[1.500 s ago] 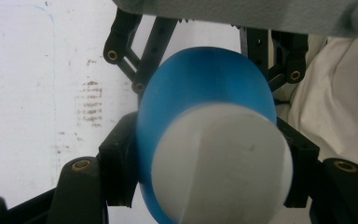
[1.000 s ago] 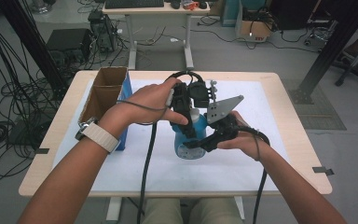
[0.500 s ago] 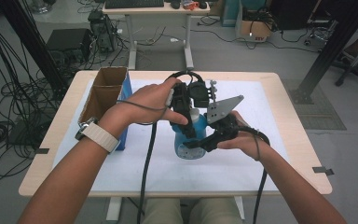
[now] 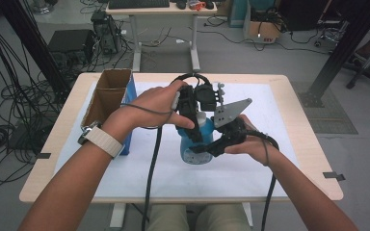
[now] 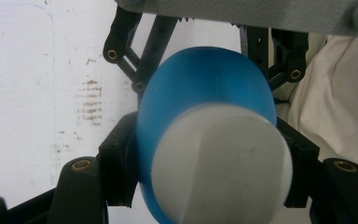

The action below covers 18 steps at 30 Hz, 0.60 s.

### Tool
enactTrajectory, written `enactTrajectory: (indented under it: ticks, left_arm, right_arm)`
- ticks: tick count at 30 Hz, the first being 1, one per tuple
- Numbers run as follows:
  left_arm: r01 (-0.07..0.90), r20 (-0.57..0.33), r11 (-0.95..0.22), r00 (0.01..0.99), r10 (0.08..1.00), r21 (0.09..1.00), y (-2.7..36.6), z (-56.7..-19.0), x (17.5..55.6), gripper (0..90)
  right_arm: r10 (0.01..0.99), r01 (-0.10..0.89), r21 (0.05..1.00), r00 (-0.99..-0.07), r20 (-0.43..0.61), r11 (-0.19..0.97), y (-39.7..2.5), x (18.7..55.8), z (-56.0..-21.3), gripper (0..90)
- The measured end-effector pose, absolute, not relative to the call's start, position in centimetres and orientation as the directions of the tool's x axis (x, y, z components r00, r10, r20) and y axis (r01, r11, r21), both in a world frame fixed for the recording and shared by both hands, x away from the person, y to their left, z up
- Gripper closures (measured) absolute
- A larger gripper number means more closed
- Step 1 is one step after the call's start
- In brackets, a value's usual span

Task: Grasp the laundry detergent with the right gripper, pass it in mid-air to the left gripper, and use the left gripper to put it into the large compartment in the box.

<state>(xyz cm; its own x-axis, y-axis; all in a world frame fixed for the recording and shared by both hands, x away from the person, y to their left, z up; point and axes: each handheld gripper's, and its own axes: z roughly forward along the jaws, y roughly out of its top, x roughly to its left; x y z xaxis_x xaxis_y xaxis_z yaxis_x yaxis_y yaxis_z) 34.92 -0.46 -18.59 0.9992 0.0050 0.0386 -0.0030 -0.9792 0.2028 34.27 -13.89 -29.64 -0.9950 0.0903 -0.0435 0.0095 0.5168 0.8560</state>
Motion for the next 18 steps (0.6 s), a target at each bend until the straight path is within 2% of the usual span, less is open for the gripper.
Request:
enactTrajectory:
  ticks: [18]
  left_arm:
    - [-0.026,0.04,-0.98,0.999,-0.019,0.197,-0.48,-18.55,35.1,37.1]
  right_arm:
    - [0.091,0.01,0.857,-0.995,-0.043,0.516,-13.92,34.27,-29.63,42.6]
